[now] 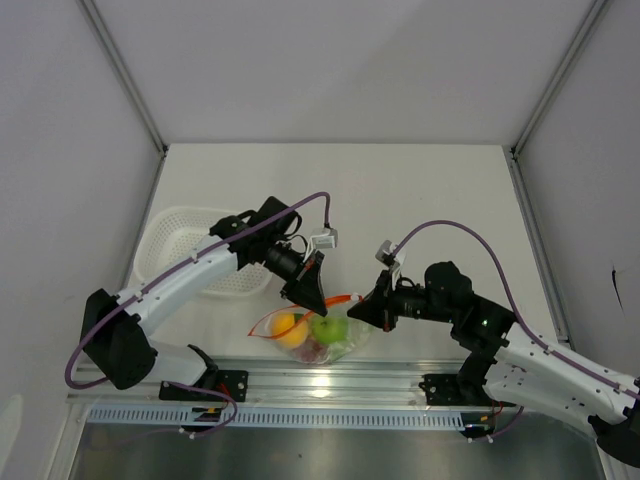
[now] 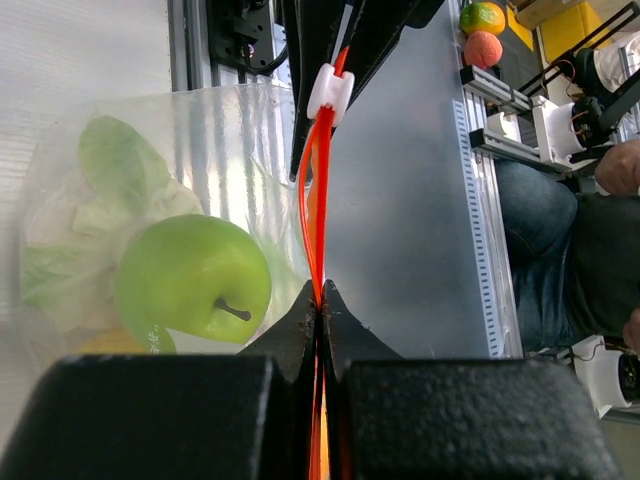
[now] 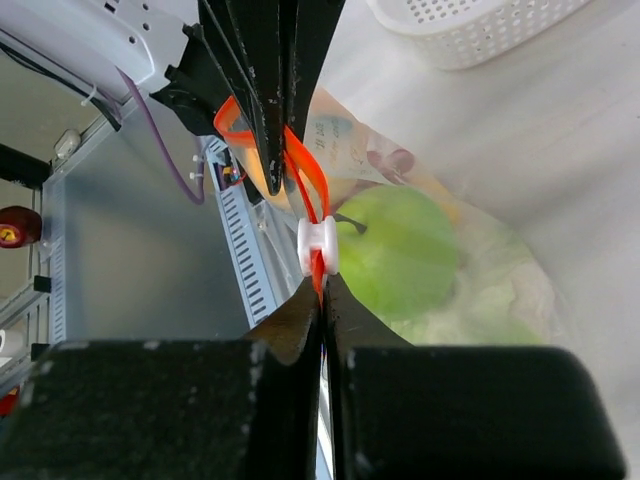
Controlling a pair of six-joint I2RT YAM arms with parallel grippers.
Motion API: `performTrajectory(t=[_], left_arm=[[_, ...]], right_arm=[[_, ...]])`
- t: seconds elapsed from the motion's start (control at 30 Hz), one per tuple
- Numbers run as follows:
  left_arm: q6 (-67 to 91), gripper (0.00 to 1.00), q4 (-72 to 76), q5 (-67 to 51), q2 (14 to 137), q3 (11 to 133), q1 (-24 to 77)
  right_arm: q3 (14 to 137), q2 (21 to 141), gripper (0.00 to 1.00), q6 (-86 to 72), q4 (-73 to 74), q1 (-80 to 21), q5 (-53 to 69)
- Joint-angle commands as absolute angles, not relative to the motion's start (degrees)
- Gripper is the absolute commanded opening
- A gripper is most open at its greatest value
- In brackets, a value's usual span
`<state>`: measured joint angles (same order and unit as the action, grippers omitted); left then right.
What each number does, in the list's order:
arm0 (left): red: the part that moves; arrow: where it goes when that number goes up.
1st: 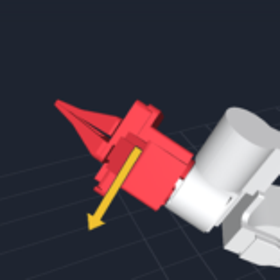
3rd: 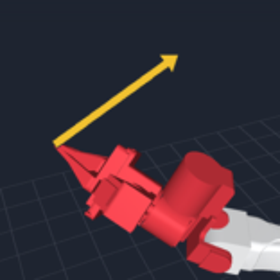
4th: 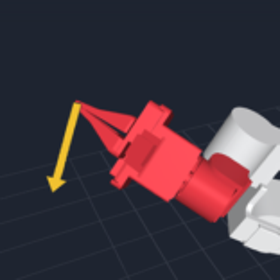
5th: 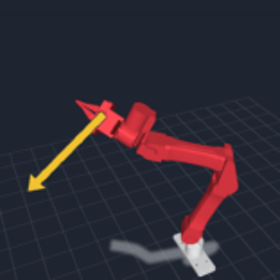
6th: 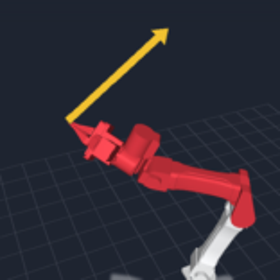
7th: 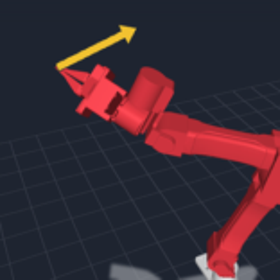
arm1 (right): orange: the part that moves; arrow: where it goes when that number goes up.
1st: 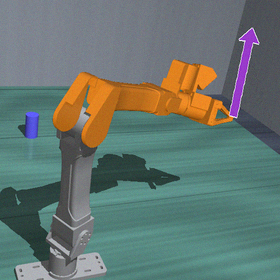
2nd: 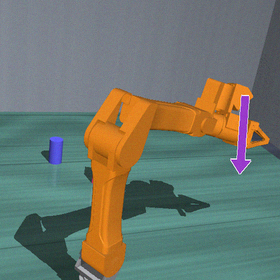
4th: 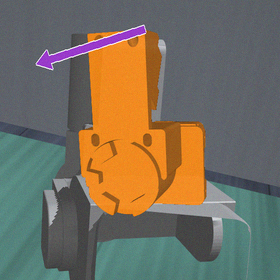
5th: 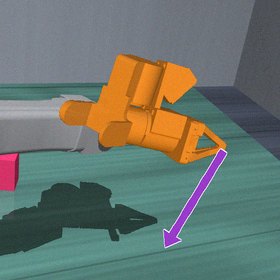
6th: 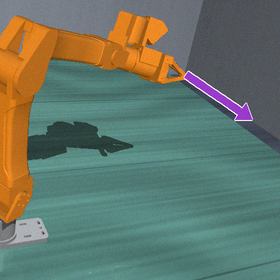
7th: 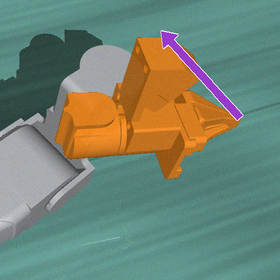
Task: Place the food in the zip-top bag and seal the zipper
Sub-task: Zip the zipper food storage bag at the center of the board.
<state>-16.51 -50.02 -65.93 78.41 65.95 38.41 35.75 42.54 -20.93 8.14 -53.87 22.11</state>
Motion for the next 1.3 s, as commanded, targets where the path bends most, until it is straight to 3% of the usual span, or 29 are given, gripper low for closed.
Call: performTrajectory(t=[0.0,0.03,0.1,0.13,0.2,0.23,0.4,0.6,0.83,1.27], left_arm=[[-17.14,0.01,-47.64,-70.05,75.41,65.92,37.88],[-17.23,0.02,-47.64,-69.96,75.24,65.92,37.97],[-17.05,0.15,-46.33,-69.87,74.01,65.48,37.97],[-15.92,0.31,-45.1,-69.87,73.05,64.43,38.06],[-16.96,0.39,-43.43,-69.88,69.98,64.07,38.76],[-15.05,0.54,-41.07,-67.61,68.48,63.38,39.46],[-9.5,0.99,-30.07,-58.9,62.32,60.47,42.88],[-2.48,0.99,-18.73,-44.77,60.03,57.31,48.06],[-1.58,0.99,-18.02,-39.29,60.99,56.95,49.39],[-1.23,0.68,-16.08,-31.38,60.56,55.11,52.2]], right_arm=[[35.42,42.89,0.0,-22.14,2.47,-53.53,23.2],[35.51,43.06,0.0,-22.41,1.94,-53.53,23.2],[35.68,43.5,0.0,-22.85,1.15,-53.53,23.99],[35.77,43.94,0.0,-23.2,0.79,-53.53,24.26],[35.86,44.12,0.0,-23.64,0.7,-53.53,24.52],[35.86,44.03,0.0,-23.82,0.96,-53.53,24.7],[35.77,43.33,0.0,-24.52,1.14,-53.53,25.31],[36.47,42.8,0.0,-24.52,1.93,-53.61,24.7],[37.79,43.15,0.0,-23.82,3.6,-53.7,23.82],[38.06,43.86,0.0,-23.47,4.57,-54.32,21.71]])
